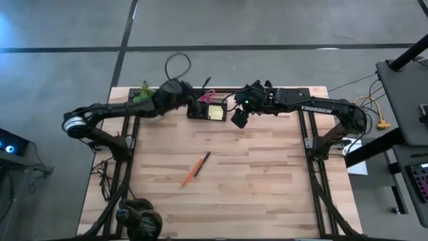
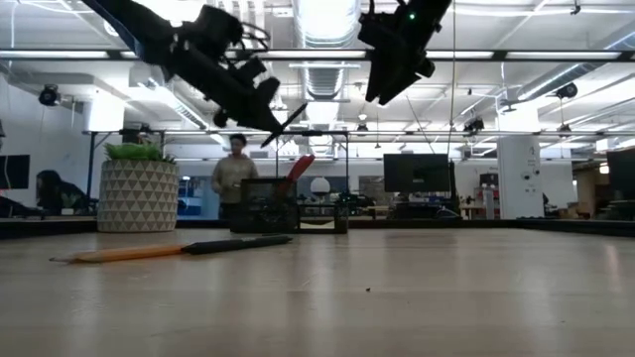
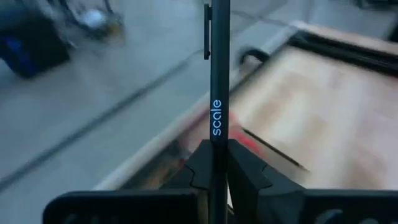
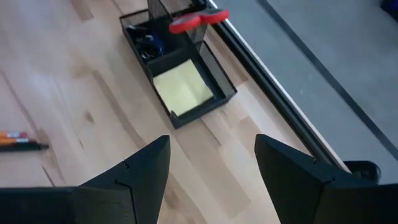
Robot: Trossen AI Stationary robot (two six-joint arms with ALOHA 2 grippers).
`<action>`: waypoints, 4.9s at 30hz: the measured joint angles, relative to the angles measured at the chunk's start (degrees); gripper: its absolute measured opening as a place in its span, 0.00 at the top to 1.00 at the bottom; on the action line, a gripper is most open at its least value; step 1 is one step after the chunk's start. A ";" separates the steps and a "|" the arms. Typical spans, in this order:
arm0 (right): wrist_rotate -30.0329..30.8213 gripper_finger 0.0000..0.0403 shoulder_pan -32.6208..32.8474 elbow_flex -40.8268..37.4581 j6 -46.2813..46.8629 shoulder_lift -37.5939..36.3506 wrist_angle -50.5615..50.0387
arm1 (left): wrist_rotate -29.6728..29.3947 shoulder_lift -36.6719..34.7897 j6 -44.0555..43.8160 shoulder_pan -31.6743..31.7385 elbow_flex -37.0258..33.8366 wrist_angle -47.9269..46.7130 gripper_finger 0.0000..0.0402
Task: Pick and place office supplies into organizer
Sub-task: Put the top pen into the top left section of the black desk organizer, then put the top pencil into the top left section of the black desk organizer
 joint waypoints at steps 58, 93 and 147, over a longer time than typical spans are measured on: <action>1.07 0.43 -0.53 0.02 -0.61 -0.04 -3.09 | 18.71 -7.84 -26.53 -26.38 -3.40 -36.28 0.62; 1.00 0.43 -0.55 0.02 -3.67 -0.04 -3.27 | 11.73 14.76 -46.20 -34.04 -0.78 -30.76 0.67; -6.21 0.43 0.11 -3.76 -0.23 -0.07 -1.17 | 21.87 10.17 -71.77 -49.39 1.10 -51.15 1.00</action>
